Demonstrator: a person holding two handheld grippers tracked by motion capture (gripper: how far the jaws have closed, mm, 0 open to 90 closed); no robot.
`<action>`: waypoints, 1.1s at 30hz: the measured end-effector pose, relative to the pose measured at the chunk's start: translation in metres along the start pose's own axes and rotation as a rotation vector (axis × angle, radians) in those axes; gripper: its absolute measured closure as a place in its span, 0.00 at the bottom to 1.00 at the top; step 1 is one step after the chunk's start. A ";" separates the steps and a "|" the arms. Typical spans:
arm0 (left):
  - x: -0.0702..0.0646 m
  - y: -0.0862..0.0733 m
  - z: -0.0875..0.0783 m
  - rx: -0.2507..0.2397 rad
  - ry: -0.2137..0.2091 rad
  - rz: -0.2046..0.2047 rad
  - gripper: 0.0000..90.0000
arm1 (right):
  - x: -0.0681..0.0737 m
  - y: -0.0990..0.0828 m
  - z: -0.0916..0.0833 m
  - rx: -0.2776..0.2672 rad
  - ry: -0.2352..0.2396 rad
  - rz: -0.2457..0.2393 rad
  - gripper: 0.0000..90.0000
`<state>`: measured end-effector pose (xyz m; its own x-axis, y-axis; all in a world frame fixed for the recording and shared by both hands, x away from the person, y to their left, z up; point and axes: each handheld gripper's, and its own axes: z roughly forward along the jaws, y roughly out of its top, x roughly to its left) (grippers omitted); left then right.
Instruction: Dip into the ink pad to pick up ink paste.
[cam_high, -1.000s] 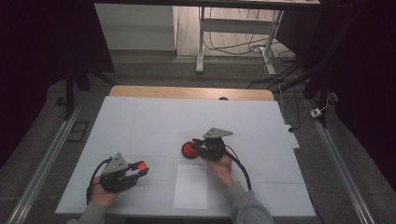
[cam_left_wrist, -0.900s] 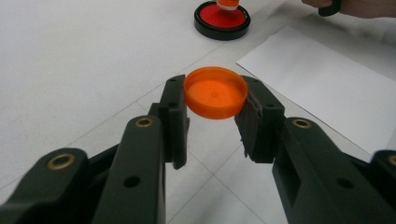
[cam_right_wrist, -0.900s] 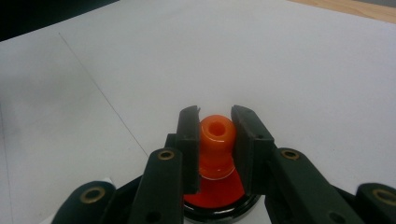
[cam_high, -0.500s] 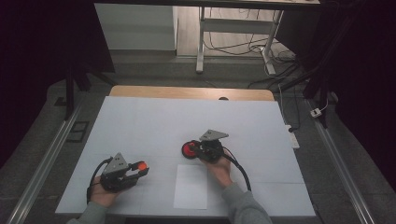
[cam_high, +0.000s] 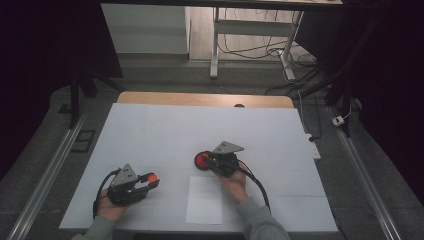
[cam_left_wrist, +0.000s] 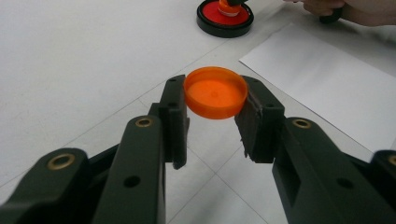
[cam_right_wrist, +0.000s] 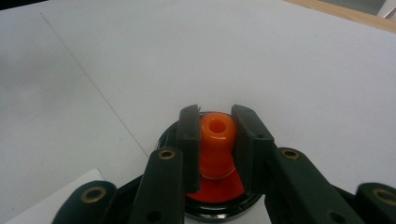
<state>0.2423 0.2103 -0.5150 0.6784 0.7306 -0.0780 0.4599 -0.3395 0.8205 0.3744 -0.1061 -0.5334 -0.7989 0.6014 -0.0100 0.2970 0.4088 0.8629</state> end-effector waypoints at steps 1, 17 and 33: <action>0.000 0.000 0.000 0.000 0.001 0.000 0.72 | 0.000 0.000 0.000 0.000 0.001 0.001 0.81; 0.000 0.000 0.000 0.002 0.005 0.001 0.72 | 0.000 0.000 0.000 0.000 -0.007 0.001 0.81; 0.001 0.000 -0.002 -0.004 0.008 -0.004 0.72 | 0.002 0.000 0.000 0.005 -0.012 -0.010 0.81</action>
<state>0.2420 0.2117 -0.5140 0.6717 0.7369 -0.0766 0.4604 -0.3341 0.8224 0.3735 -0.1048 -0.5332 -0.7953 0.6057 -0.0244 0.2917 0.4177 0.8605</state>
